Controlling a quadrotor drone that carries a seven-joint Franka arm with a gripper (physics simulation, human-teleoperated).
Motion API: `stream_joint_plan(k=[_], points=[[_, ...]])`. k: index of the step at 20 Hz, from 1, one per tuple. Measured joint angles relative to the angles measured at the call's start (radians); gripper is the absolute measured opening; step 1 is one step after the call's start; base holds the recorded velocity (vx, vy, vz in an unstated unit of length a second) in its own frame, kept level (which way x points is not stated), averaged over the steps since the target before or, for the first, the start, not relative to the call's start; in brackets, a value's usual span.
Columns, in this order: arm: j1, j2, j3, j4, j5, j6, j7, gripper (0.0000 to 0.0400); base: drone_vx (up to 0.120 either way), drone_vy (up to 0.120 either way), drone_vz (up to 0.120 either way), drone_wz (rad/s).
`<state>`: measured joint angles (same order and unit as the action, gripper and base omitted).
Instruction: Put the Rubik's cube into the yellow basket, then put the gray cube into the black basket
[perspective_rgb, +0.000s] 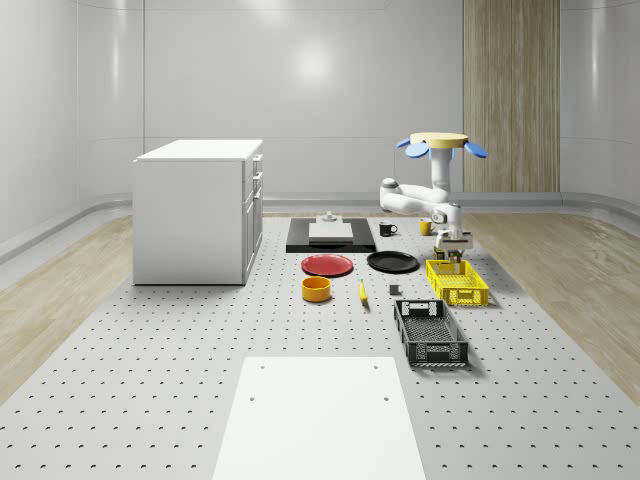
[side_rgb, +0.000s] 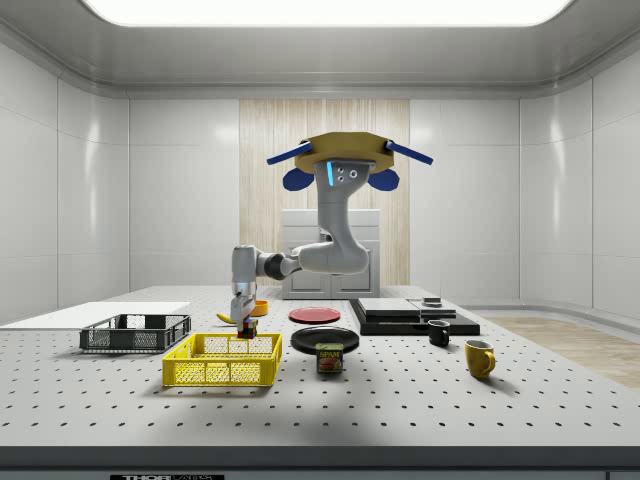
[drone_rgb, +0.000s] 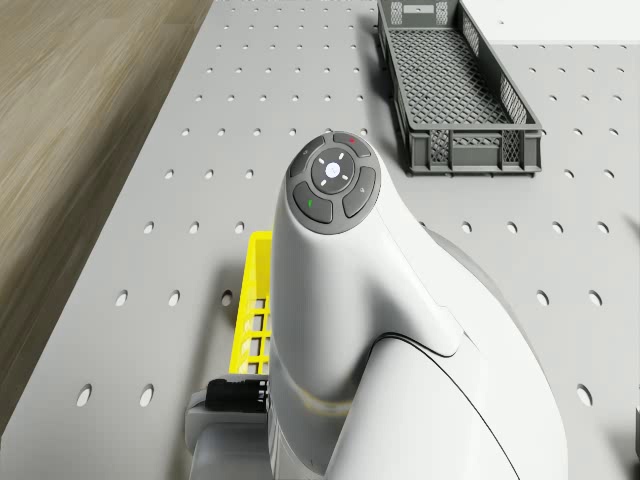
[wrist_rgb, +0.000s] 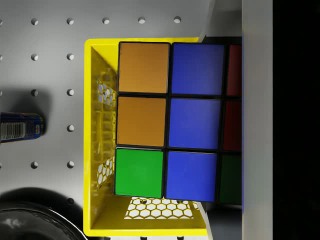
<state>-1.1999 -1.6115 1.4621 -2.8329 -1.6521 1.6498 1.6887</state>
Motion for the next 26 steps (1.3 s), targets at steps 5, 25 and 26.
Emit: stream_joint_plan(k=[5,25,26], points=[[-0.001,-0.002,-0.004,0.000,-0.003,0.003,-0.001,0.0287,0.064,-0.056,0.000,0.000],[-0.050,0.008,-0.257,0.059,-0.238,0.090,-0.009,0.0287,0.000,0.000,0.000,0.000],[-0.054,0.010,-0.271,0.064,-0.251,0.095,-0.010,0.0287,0.000,0.000,0.000,0.000]])
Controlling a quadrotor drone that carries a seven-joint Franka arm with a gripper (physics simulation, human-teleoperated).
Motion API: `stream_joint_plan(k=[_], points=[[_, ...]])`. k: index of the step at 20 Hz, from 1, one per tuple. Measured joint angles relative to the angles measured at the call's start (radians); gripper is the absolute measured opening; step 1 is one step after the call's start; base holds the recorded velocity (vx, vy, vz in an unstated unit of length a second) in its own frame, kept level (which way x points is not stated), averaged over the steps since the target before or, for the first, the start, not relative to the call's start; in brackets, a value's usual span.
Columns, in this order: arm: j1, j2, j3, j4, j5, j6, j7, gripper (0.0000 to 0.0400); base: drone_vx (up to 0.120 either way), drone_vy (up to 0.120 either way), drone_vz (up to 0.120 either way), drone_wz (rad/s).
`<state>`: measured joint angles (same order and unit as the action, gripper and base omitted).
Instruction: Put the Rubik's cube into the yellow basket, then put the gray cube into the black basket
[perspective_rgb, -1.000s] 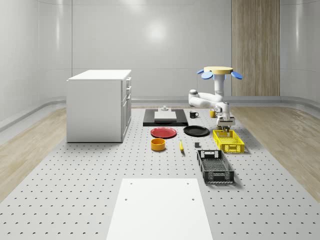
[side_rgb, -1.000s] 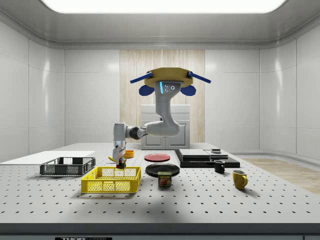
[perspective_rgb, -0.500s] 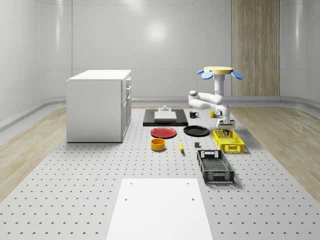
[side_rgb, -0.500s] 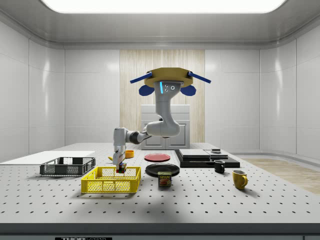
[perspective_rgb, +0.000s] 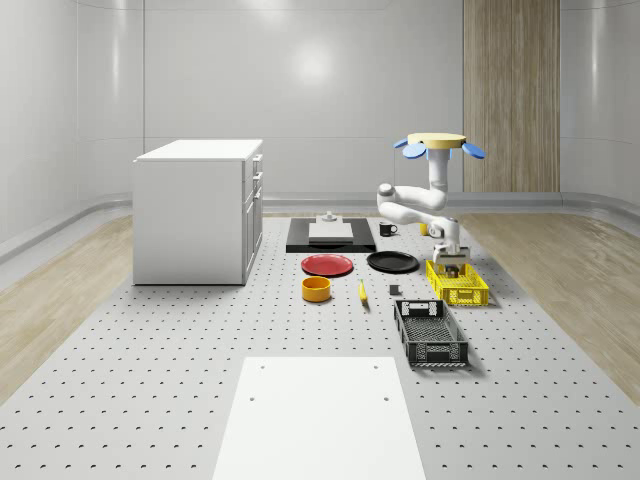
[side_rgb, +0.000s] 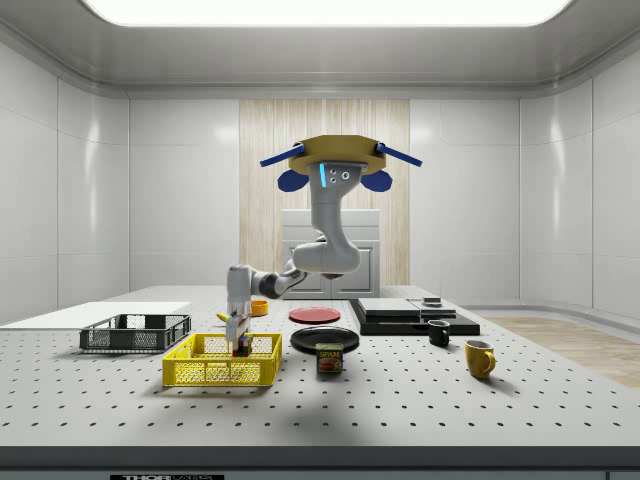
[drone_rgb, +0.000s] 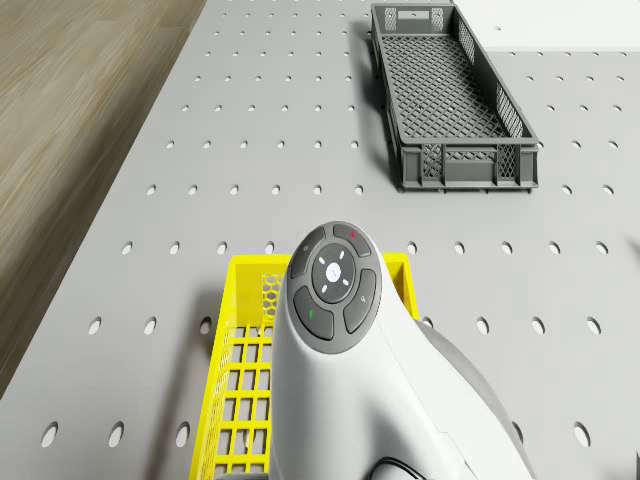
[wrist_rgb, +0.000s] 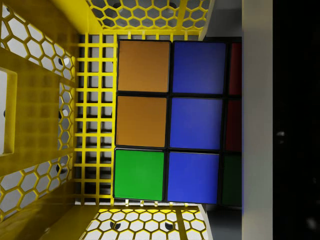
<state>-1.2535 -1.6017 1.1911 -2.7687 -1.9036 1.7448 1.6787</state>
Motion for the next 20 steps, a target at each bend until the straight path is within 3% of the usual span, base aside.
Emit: stream_joint_plan(k=[5,8,13,20], points=[[-0.012,0.010,-0.046,0.019,-0.044,0.013,0.005,0.0287,0.000,0.000,0.000,0.000],[-0.015,0.016,-0.058,0.024,-0.060,0.011,0.009,0.0339,0.000,0.000,0.000,0.000],[-0.002,0.021,-0.026,0.008,-0.038,-0.014,0.008,0.0383,0.000,0.000,0.000,0.000],[0.026,0.024,0.071,-0.027,0.047,-0.063,0.004,0.0397,0.000,0.000,0.000,0.000]])
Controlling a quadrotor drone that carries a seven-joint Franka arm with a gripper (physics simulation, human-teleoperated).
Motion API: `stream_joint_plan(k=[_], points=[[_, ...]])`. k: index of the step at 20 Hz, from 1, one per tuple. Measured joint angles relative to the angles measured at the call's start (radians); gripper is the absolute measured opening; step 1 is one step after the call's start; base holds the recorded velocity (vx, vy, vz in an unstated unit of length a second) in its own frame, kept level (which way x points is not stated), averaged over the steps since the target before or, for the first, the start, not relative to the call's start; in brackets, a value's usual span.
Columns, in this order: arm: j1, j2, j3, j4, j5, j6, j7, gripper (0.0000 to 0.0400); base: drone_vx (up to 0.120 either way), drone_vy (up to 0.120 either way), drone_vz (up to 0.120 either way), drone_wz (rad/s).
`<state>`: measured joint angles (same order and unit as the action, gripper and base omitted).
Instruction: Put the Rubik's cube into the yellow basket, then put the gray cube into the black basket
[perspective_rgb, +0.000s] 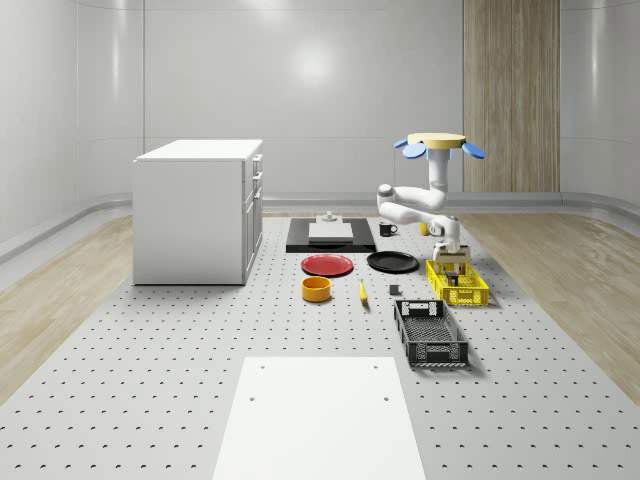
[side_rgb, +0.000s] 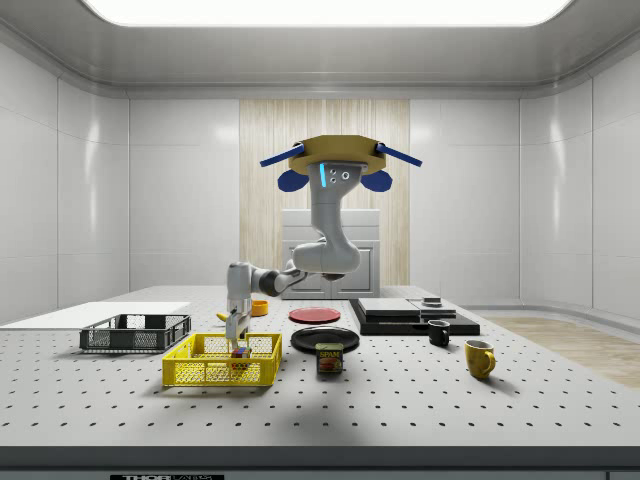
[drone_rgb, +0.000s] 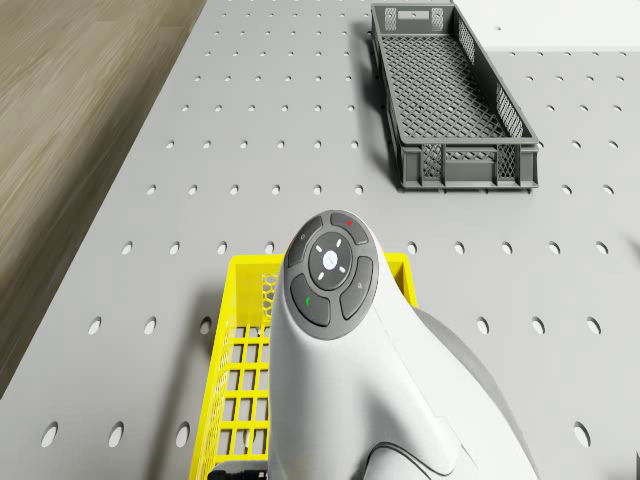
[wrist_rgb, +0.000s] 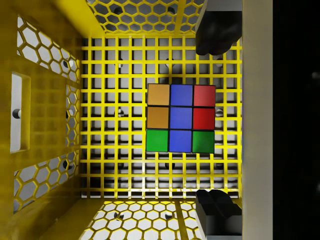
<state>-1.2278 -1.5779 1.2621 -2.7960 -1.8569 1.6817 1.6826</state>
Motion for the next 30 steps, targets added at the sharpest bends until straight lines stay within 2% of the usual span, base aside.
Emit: stream_joint_plan(k=[3,10,30], points=[[0.011,0.001,0.050,-0.014,0.046,-0.021,-0.002,0.0399,0.000,-0.027,0.000,0.000],[0.021,0.001,0.118,-0.028,0.109,-0.046,-0.002,0.0400,0.000,-0.120,0.000,0.000],[0.022,-0.005,0.142,-0.031,0.133,-0.047,-0.002,0.0400,0.000,-0.120,0.000,0.000]])
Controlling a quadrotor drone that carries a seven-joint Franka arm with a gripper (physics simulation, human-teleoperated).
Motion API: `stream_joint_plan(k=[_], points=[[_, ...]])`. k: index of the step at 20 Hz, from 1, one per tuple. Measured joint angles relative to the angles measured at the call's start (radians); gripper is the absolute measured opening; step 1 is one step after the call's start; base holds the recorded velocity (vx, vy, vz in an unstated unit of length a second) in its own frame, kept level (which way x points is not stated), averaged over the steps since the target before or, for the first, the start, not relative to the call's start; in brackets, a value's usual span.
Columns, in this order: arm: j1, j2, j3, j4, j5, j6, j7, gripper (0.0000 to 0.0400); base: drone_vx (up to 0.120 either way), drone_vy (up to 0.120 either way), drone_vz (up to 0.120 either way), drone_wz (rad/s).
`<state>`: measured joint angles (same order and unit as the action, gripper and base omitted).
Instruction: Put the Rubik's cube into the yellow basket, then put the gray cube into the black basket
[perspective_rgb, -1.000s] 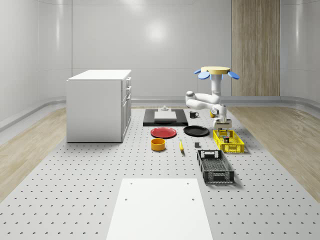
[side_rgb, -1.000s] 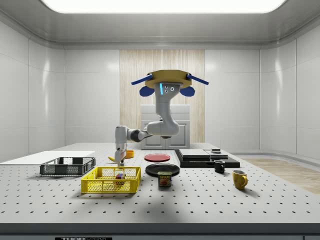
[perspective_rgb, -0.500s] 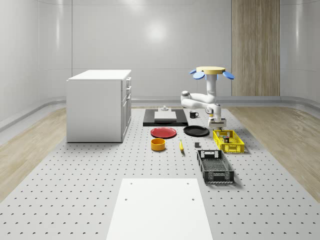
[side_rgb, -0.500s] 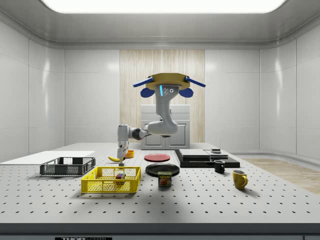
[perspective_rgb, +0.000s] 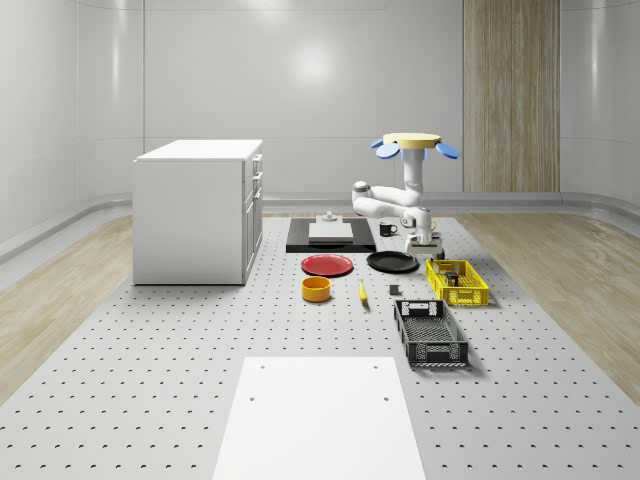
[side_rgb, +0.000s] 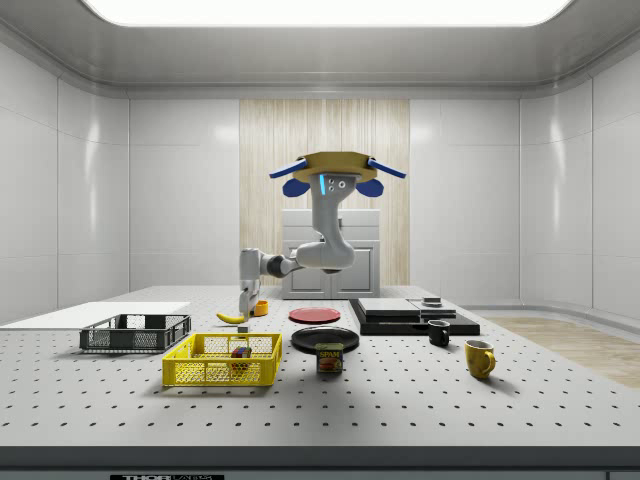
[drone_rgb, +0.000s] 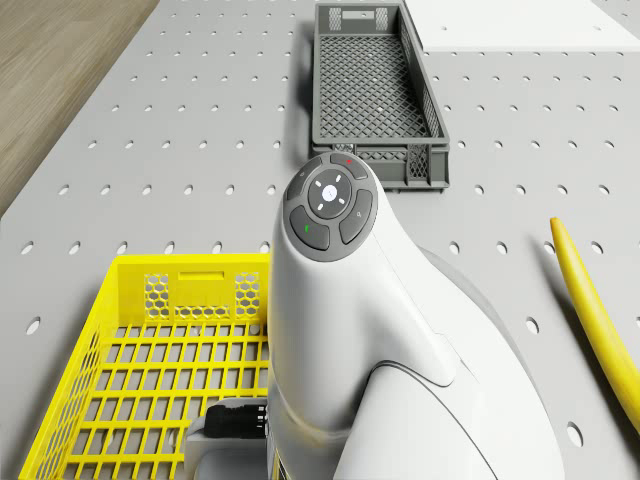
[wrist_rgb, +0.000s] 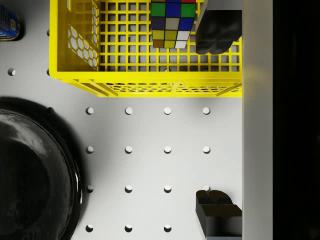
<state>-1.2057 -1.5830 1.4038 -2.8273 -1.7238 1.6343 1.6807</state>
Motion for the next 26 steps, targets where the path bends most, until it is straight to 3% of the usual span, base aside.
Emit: stream_joint_plan(k=[9,14,19,22,26], points=[[0.000,-0.002,0.000,0.000,0.001,0.002,0.000,0.0400,0.000,-0.120,0.000,0.000],[-0.001,-0.004,0.001,0.000,0.002,0.003,0.000,0.0400,0.096,-0.120,0.000,0.000],[-0.001,-0.005,0.001,0.000,0.002,0.004,0.001,0.0400,0.000,-0.120,0.000,0.000],[-0.001,-0.005,0.001,0.000,0.002,0.005,0.001,0.0400,0.000,-0.120,-0.120,0.000],[-0.001,-0.006,0.001,0.000,0.002,0.005,0.001,0.0400,0.000,-0.120,-0.010,0.000]])
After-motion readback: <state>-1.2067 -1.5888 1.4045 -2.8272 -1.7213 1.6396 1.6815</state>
